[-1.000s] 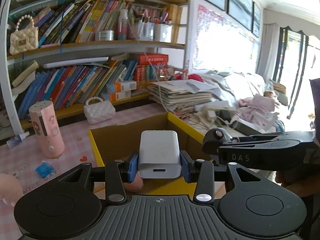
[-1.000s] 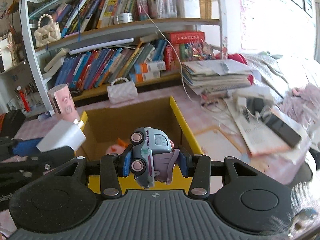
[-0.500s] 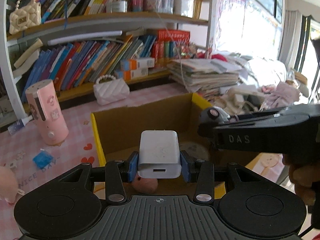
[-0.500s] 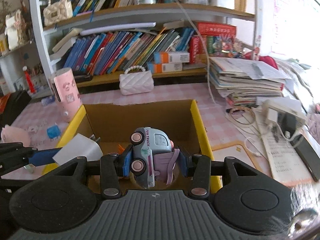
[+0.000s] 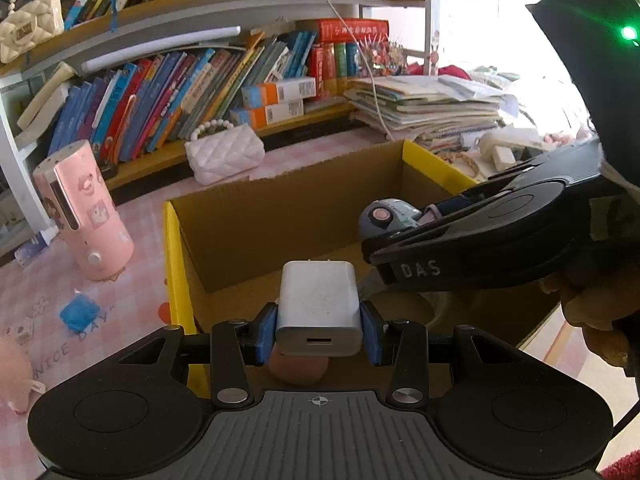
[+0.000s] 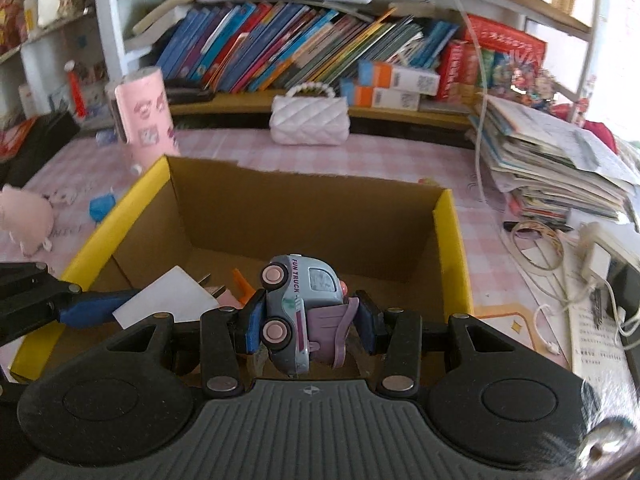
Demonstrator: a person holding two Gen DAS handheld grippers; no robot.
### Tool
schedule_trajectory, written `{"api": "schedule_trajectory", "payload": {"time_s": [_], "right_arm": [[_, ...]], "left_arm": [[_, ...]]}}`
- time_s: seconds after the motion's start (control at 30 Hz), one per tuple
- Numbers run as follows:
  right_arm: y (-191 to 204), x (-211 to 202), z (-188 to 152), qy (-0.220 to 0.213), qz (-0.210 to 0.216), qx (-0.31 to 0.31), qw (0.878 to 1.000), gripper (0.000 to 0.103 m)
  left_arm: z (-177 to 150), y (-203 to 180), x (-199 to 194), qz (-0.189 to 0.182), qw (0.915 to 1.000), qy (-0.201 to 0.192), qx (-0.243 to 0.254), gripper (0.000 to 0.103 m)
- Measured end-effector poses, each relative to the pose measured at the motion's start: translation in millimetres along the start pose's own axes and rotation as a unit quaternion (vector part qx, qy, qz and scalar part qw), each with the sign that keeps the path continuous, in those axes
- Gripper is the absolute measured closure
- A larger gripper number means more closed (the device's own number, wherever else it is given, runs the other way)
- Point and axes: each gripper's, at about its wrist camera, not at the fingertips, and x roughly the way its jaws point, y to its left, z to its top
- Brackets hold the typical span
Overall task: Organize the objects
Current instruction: 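Lower the charger into the box and open the left gripper while the right gripper releases the car, then withdraw both open grippers from the box toward the pink pig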
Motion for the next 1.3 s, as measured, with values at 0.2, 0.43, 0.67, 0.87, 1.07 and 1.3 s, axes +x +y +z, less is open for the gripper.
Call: {"api": "schedule_trajectory", "payload": {"time_s": [0.2,0.43,0.67,0.87,1.07,1.3], "right_arm": [[3.5,20.1,-2.8,0.048,0.012,-0.023,0.998,0.061],[2.4,29.6,0.8,0.081,0.02,-0.019,0.996,0.061],[1.9,30.6,0.8,0.085,0.019,-0.016,0.996,0.061],[1.9,30.0,0.8,0.082,0.019,-0.016,0.996,0.06],[-2.3,20.9,0.2,0.057,0.017,0.007,0.998,0.048],[-2.2,-3.7,-5.0,0.012,0.005,0.045,0.999,0.044]], "left_arm": [[-1.8,-4.7,6.7,0.018,0.9996,0.01,0.017,0.062],[-2.0,-8.4,10.8,0.028,0.9991,0.011,0.029,0.062],[-1.9,-9.3,10.8,0.03,0.9991,0.01,0.03,0.062],[-3.2,-8.6,7.9,0.034,0.9992,0.007,0.022,0.059],[-3.1,-3.0,-4.2,0.042,0.999,-0.012,0.004,0.046],[-3.0,2.3,-32.8,0.059,0.9966,-0.055,-0.014,0.023]]}}
